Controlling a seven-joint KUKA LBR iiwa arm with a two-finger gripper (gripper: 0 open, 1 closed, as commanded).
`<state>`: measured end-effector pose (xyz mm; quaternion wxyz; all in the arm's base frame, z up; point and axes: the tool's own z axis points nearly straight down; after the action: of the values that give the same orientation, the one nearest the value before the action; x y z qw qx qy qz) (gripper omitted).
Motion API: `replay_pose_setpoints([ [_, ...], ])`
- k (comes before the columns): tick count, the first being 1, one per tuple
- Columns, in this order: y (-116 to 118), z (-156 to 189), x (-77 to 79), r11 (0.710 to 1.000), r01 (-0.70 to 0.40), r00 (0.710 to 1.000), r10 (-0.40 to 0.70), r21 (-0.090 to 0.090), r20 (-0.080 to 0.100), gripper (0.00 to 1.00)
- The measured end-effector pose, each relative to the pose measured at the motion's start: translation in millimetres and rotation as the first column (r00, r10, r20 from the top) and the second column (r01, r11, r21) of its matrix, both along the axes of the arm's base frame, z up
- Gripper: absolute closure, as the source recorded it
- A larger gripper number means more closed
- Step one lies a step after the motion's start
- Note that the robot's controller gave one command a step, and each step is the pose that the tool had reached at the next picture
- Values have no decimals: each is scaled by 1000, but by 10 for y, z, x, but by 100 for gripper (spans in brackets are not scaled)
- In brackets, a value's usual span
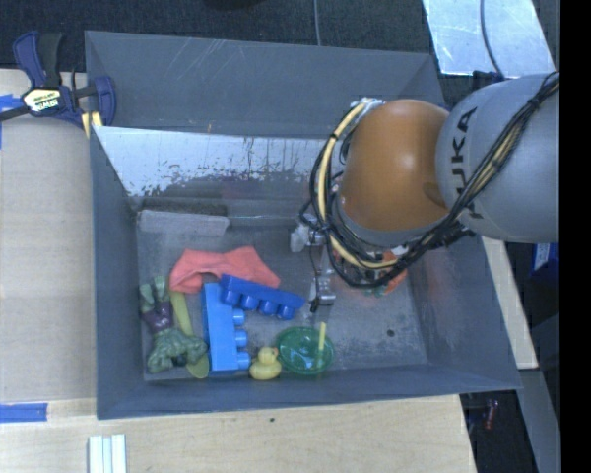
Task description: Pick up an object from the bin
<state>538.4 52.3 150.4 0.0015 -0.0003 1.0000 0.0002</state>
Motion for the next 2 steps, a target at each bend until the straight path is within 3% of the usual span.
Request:
replay_pose_setpoints([
  [1,-57,-652,-340,1000,11,1000,-11,1,4,0],
  [2,217,-803,-217,996,-93,996,93,0,15,100],
])
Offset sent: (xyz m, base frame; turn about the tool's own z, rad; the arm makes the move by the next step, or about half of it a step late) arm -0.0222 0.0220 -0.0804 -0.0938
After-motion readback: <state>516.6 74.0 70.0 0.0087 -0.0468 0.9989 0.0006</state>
